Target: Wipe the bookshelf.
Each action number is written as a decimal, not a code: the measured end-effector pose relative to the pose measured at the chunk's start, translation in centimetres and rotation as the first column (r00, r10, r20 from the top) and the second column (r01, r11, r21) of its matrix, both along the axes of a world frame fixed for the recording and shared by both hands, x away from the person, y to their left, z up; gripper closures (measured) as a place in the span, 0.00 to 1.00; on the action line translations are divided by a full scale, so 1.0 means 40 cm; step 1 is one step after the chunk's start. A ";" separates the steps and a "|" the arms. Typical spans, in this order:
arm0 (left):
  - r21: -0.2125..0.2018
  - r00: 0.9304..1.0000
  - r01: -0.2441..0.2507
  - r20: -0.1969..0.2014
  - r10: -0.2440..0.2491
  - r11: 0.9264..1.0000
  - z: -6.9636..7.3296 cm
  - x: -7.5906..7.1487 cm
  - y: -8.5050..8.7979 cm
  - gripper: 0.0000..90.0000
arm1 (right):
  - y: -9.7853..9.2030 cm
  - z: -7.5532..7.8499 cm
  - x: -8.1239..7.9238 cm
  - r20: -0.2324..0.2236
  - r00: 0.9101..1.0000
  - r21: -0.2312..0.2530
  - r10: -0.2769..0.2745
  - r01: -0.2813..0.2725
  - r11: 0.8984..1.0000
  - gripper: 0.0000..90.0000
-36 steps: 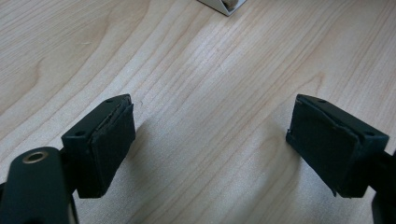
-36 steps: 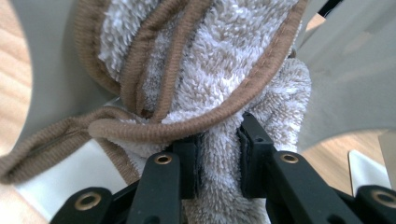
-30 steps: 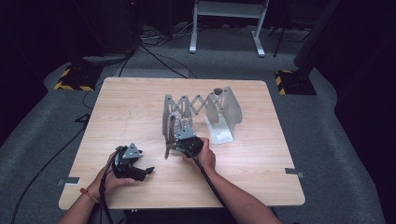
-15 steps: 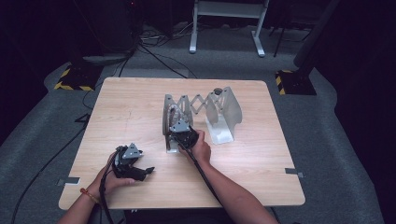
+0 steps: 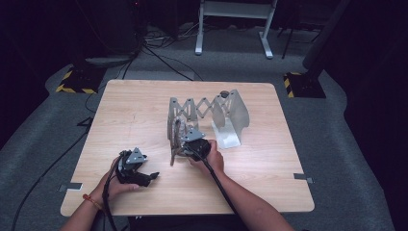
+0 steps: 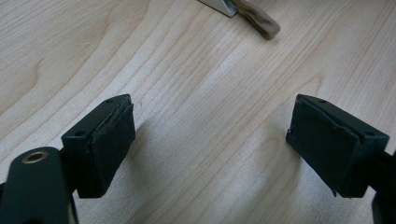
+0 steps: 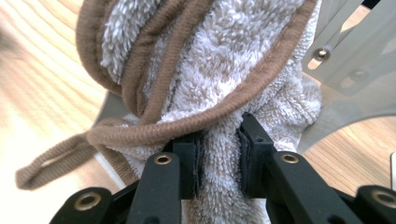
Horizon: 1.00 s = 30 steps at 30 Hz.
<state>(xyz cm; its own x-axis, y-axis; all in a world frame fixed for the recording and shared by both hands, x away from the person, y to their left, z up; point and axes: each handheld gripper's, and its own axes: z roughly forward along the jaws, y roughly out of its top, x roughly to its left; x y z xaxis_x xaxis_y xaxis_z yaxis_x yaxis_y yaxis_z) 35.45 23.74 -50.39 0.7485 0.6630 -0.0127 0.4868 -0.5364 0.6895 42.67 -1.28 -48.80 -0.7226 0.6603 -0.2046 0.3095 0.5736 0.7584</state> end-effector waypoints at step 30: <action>0.000 1.000 -0.006 -0.001 0.006 1.000 0.000 -0.002 0.000 0.17 | -0.401 0.175 -0.157 0.150 0.988 0.144 -0.026 0.004 0.990 0.81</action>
<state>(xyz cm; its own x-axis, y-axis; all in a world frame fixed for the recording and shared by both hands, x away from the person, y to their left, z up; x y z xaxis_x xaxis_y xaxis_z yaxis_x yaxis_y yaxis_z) 35.38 23.72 -50.40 0.7443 0.6677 -0.0136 0.4907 -0.5330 0.6893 36.38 -17.32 -41.79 -0.6801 0.7013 -0.2135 0.1930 0.4523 0.8707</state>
